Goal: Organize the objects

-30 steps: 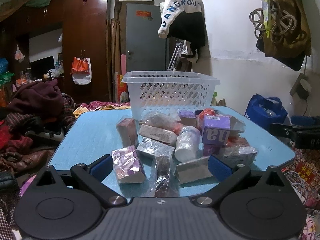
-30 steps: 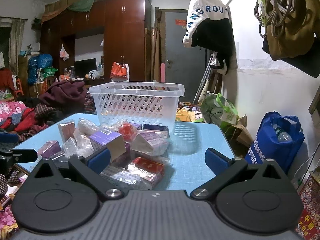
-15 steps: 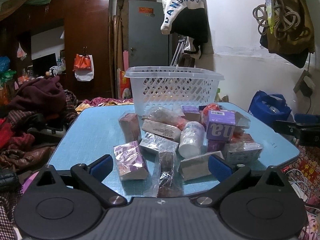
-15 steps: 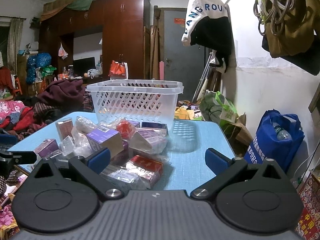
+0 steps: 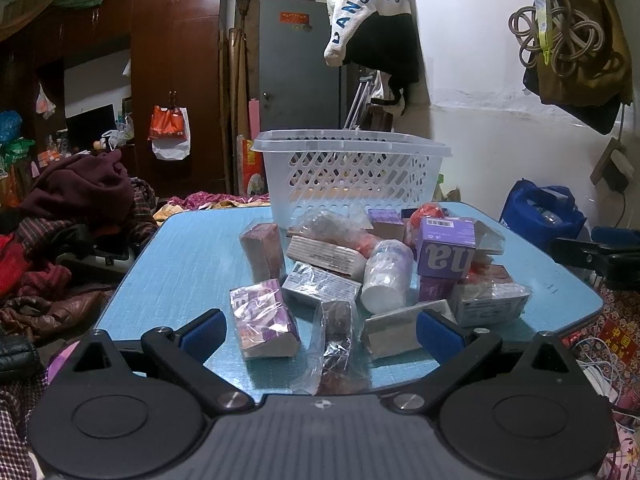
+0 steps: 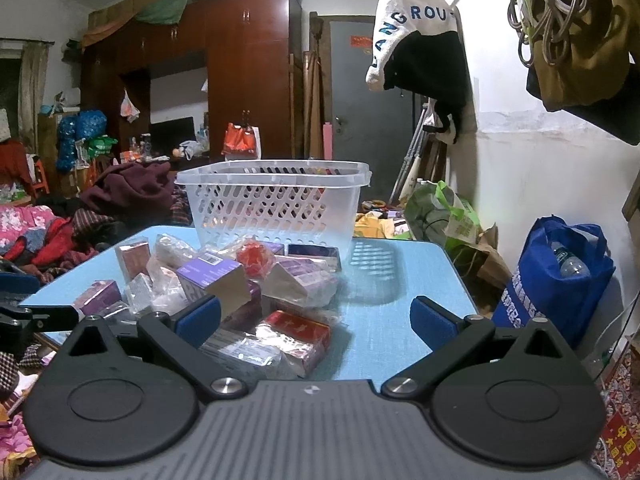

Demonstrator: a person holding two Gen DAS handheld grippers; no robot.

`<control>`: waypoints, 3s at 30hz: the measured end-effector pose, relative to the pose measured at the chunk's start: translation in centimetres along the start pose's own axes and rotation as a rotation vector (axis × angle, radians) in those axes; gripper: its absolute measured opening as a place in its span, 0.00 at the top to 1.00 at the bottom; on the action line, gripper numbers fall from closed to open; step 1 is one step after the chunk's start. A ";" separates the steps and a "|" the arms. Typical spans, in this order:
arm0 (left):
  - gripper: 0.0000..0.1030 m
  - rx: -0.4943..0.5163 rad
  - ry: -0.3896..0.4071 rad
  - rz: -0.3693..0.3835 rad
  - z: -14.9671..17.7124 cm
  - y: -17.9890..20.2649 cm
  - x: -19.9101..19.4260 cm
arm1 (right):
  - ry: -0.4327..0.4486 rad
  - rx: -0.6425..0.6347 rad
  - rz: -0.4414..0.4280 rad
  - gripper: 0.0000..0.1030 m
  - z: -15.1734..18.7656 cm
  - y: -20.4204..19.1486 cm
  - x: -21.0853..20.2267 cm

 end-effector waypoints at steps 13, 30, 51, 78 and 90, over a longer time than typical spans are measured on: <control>0.00 -0.004 0.000 -0.003 -0.1 -0.1 0.0 | 0.009 -0.002 -0.021 0.00 0.1 0.1 0.0; 0.00 -0.002 0.004 -0.009 0.0 -0.2 0.0 | 0.010 -0.005 -0.018 0.00 0.1 0.3 -0.2; 0.00 0.001 0.002 -0.006 0.0 -0.2 -0.1 | -0.022 -0.015 -0.121 0.00 0.3 0.0 0.0; 0.01 0.009 0.004 -0.010 0.2 -0.3 0.1 | -0.047 -0.028 -0.173 0.00 0.4 -0.7 -0.1; 0.11 0.007 -0.024 -0.010 1.3 -1.5 1.8 | -0.086 -0.049 -0.191 0.16 1.9 -1.2 1.7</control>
Point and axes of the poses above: each gripper's, at about its wrist camera, not at the fingertips, and x roughly the way its jaws point, y to its right, z to its underside, the point moved 2 cm from there along x, roughly the way its jaws point, and after that the axes turned 7 degrees about -y, right-handed, at the moved point
